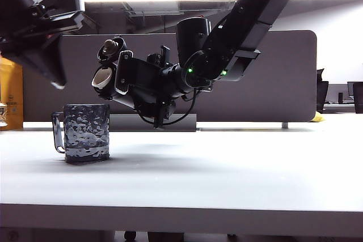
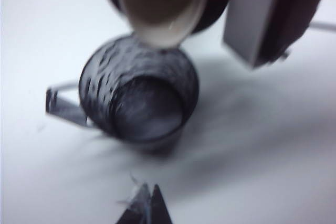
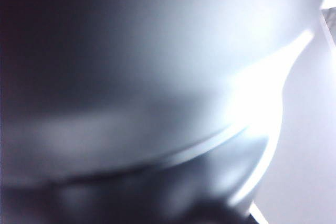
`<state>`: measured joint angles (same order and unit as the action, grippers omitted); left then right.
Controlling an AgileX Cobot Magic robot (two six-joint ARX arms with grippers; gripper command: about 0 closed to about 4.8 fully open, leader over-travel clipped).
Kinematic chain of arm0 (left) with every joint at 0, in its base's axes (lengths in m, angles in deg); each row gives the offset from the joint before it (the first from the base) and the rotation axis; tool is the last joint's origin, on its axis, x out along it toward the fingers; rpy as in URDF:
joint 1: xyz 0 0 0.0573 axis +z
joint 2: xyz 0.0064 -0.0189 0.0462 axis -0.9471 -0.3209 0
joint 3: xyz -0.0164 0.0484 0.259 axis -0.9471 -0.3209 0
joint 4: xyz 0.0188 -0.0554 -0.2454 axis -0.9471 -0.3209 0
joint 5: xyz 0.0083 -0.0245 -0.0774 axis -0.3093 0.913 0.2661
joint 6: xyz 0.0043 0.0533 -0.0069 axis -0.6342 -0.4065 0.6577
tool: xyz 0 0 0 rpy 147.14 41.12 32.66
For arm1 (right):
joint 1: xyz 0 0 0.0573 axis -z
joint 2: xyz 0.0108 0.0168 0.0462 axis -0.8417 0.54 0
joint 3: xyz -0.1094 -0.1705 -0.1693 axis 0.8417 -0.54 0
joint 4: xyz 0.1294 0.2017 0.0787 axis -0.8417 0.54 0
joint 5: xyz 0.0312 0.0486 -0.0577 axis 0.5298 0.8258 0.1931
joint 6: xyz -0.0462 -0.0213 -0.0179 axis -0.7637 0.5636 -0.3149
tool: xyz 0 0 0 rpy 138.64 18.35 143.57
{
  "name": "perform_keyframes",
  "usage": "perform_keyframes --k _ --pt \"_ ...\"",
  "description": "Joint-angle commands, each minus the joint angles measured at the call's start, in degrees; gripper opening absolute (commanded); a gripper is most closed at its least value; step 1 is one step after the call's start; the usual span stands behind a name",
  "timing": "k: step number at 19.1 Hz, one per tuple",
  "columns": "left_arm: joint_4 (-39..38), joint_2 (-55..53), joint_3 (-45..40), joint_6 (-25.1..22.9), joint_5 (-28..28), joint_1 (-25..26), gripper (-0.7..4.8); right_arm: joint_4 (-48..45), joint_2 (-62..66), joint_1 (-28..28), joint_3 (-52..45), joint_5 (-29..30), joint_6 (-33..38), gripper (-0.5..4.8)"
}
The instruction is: Pick up the black thermos, pour some water into the cup, then place the black thermos back on the table.
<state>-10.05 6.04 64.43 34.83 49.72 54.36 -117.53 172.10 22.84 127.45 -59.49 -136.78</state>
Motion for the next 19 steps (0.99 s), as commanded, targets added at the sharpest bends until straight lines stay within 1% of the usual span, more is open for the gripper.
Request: perform_keyframes --k 1,3,5,6,9,12,15,19 --pt "-2.3 0.2 0.2 -0.5 -0.4 0.0 -0.06 -6.9 -0.9 0.0 1.1 0.5 -6.9 2.07" --pt "-2.8 0.2 0.2 -0.5 0.1 0.0 -0.06 -8.9 -0.9 0.0 1.1 1.2 -8.8 2.06" --pt "-3.1 0.2 0.2 -0.5 1.1 0.0 -0.06 -11.5 -0.9 0.0 1.2 1.5 -12.3 2.06" --pt "-3.1 0.2 0.2 -0.5 1.1 0.0 -0.06 -12.1 -0.9 0.0 1.3 2.2 -12.5 2.06" --pt "-2.9 0.2 0.2 -0.5 1.1 0.0 -0.06 -11.5 -0.9 0.1 2.8 3.0 -12.9 2.06" --pt "-3.6 0.2 0.2 -0.5 1.0 0.0 -0.05 -8.5 -0.7 0.5 6.2 6.2 -14.1 2.05" --pt "-3.5 0.2 0.2 -0.5 1.0 0.0 -0.05 -6.4 -0.7 0.6 7.5 5.8 -14.4 2.05" --pt "-3.5 0.2 0.2 -0.5 1.0 0.0 -0.05 -4.7 -0.7 0.6 7.5 5.9 -19.0 1.96"
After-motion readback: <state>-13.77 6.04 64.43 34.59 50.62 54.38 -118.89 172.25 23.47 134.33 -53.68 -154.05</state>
